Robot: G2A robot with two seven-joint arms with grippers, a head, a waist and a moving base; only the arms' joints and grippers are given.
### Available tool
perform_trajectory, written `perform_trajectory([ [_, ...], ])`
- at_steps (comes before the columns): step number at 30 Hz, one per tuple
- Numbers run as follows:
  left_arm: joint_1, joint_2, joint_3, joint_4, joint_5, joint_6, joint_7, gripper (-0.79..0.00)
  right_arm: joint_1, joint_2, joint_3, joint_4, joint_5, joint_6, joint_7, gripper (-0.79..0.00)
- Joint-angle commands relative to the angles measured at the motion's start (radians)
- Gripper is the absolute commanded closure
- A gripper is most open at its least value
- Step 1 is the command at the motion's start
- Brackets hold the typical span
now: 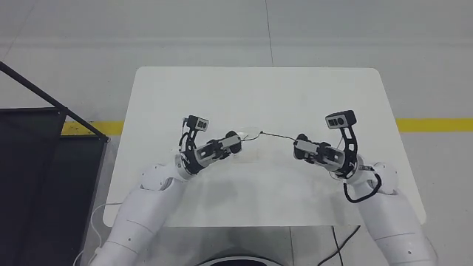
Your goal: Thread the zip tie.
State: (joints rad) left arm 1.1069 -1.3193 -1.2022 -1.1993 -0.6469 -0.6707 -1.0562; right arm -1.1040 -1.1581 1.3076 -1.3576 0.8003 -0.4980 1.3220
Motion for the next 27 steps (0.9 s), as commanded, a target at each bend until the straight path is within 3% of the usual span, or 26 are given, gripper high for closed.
perform_trajectory([
  [1,0.002,0.0,-0.001,-0.005,0.001,0.004,0.023,-0.785,-0.003,0.001,-0.004,-0.012,-0.045,-0.014,-0.017,0.0],
  [11,0.064,0.022,-0.092,-0.066,0.008,-0.03,0.053,-0.785,-0.084,0.016,0.019,-0.165,-0.333,-0.038,-0.155,0.0],
  [16,0.131,0.036,-0.148,-0.125,0.014,-0.06,0.071,-0.785,-0.164,0.027,0.064,-0.332,-0.673,-0.019,-0.351,0.0],
  [21,0.193,0.049,-0.189,-0.166,-0.024,-0.07,0.032,-0.785,-0.278,0.032,0.074,-0.564,-1.062,0.108,-0.537,0.0],
  [23,0.193,0.049,-0.189,-0.166,-0.024,-0.07,0.032,-0.785,-0.303,0.03,0.057,-0.611,-1.117,0.157,-0.581,0.0],
  [27,0.193,0.049,-0.189,-0.166,-0.024,-0.07,0.032,-0.785,-0.303,0.03,0.057,-0.611,-1.117,0.157,-0.581,0.0],
])
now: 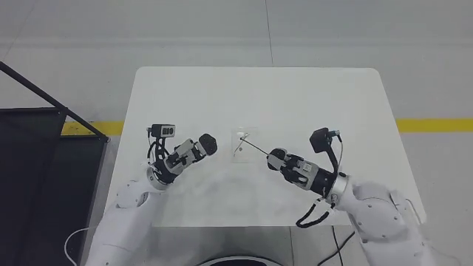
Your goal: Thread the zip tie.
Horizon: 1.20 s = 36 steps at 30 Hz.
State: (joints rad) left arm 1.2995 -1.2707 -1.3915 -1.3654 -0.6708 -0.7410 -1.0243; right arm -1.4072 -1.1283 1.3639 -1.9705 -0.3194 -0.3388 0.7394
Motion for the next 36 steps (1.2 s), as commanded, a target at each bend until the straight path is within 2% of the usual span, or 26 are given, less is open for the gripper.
perform_trajectory([
  [1,0.0,0.0,0.0,0.0,0.0,0.0,0.0,-0.785,0.001,0.0,0.0,0.001,0.003,-0.002,0.002,0.0],
  [7,0.003,0.0,-0.001,-0.005,0.015,0.01,0.021,-0.785,0.0,0.0,-0.003,-0.004,-0.01,-0.006,0.001,0.0],
  [12,0.025,-0.001,-0.023,-0.037,0.168,-0.032,0.208,-0.785,-0.034,0.005,-0.035,-0.101,-0.256,0.036,-0.032,0.0],
  [17,0.061,0.001,-0.049,-0.069,0.275,-0.055,0.308,-0.785,-0.049,0.006,-0.102,-0.186,-0.569,0.139,-0.035,0.0],
  [21,0.061,0.001,-0.049,-0.069,0.275,-0.055,0.308,-0.785,-0.047,0.0,-0.209,-0.226,-0.865,0.261,-0.022,0.0],
  [25,0.061,0.001,-0.049,-0.069,0.275,-0.055,0.308,-0.785,-0.004,-0.017,-0.326,-0.207,-1.108,0.408,0.036,0.0],
  [31,0.061,0.001,-0.049,-0.069,0.275,-0.055,0.308,-0.785,0.104,-0.056,-0.483,-0.137,-1.289,0.519,0.129,0.0],
  [36,0.061,0.001,-0.049,-0.069,0.275,-0.055,0.308,-0.785,0.185,-0.09,-0.572,-0.072,-1.373,0.551,0.208,0.0],
])
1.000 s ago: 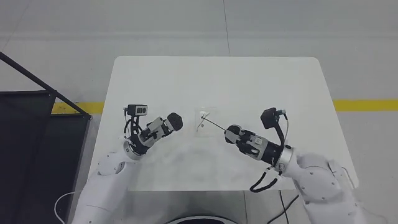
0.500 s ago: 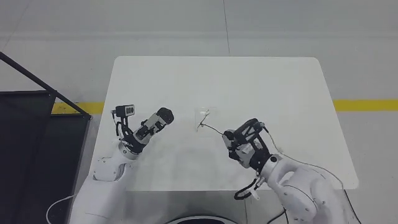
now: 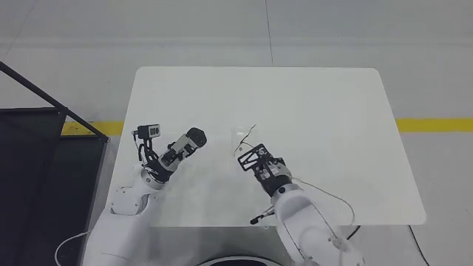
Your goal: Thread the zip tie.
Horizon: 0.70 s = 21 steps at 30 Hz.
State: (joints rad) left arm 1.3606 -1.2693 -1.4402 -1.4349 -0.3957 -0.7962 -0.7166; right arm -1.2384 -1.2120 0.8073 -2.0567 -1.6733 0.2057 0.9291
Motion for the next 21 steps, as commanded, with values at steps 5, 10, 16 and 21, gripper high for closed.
perform_trajectory([
  [5,0.0,0.0,0.0,0.0,0.0,0.0,0.0,-0.785,0.08,-0.041,-0.08,0.081,-0.098,0.033,0.113,0.0],
  [10,0.0,0.0,0.0,0.0,0.0,0.0,0.0,-0.785,0.132,-0.074,-0.119,0.141,-0.13,0.026,0.202,0.0],
  [16,0.0,0.0,0.0,0.0,0.0,0.0,0.0,-0.785,0.17,-0.108,-0.139,0.199,-0.138,0.013,0.258,0.0],
  [21,0.0,0.0,0.0,0.0,0.0,0.0,0.0,-0.785,0.183,-0.131,-0.147,0.23,-0.142,0.012,0.265,0.0],
])
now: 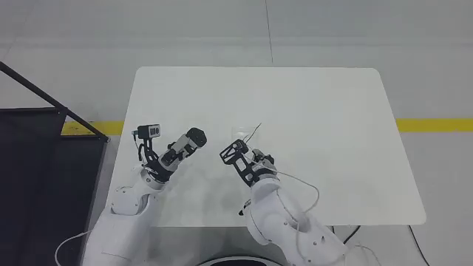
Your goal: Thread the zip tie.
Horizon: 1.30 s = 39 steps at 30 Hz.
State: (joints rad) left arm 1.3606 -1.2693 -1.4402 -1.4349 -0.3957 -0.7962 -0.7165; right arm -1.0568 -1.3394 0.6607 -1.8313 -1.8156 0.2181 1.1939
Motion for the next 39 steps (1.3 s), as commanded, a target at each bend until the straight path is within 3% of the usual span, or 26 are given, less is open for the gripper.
perform_trajectory([
  [1,0.0,0.0,0.0,0.0,0.0,0.0,0.0,-0.785,0.002,-0.008,-0.001,0.009,0.0,-0.002,0.0,0.0],
  [2,0.0,0.0,0.0,0.0,0.0,0.0,0.0,-0.785,0.003,-0.012,0.0,0.014,0.0,-0.003,-0.001,0.0],
  [3,0.0,0.0,0.0,0.0,0.0,0.0,0.0,-0.785,0.003,-0.015,0.0,0.019,0.0,-0.005,-0.002,-0.049],
  [4,0.0,0.0,0.0,0.0,0.0,0.0,0.0,-0.785,0.003,-0.019,0.001,0.024,0.001,-0.006,-0.001,-0.163],
  [6,0.0,0.0,0.0,0.0,0.0,0.0,0.0,-0.785,0.004,-0.026,0.004,0.032,0.001,-0.009,-0.004,-0.289],
  [8,0.0,0.0,0.0,0.0,0.0,0.0,0.0,-0.785,0.003,-0.033,0.007,0.038,0.003,-0.012,-0.008,-0.332],
  [11,0.0,0.0,0.0,0.0,0.0,0.0,0.0,-0.785,0.0,-0.041,0.014,0.039,0.004,-0.018,-0.018,-0.339],
  [18,0.0,0.0,0.0,0.0,0.0,0.0,0.0,-0.785,-0.021,-0.054,0.039,0.022,-0.004,-0.037,-0.034,-0.274],
  [23,0.0,0.0,0.0,0.0,0.0,0.0,0.0,-0.785,-0.048,-0.059,0.067,-0.011,-0.007,-0.053,-0.048,-0.317],
  [25,0.0,0.0,0.0,0.0,0.0,0.0,0.0,-0.785,-0.065,-0.059,0.088,-0.039,0.004,-0.056,-0.063,-0.394],
  [26,0.0,0.0,0.0,0.0,0.0,0.0,0.0,-0.785,-0.076,-0.058,0.102,-0.06,0.021,-0.059,-0.077,-0.576],
  [28,0.0,0.0,0.0,0.0,0.0,0.0,0.0,-0.785,-0.106,-0.053,0.142,-0.109,0.058,-0.069,-0.116,-0.785],
  [39,0.0,0.0,0.0,0.0,0.0,0.0,0.0,-0.785,-0.361,-0.023,0.418,-0.347,0.366,-0.073,-0.551,-0.785],
])
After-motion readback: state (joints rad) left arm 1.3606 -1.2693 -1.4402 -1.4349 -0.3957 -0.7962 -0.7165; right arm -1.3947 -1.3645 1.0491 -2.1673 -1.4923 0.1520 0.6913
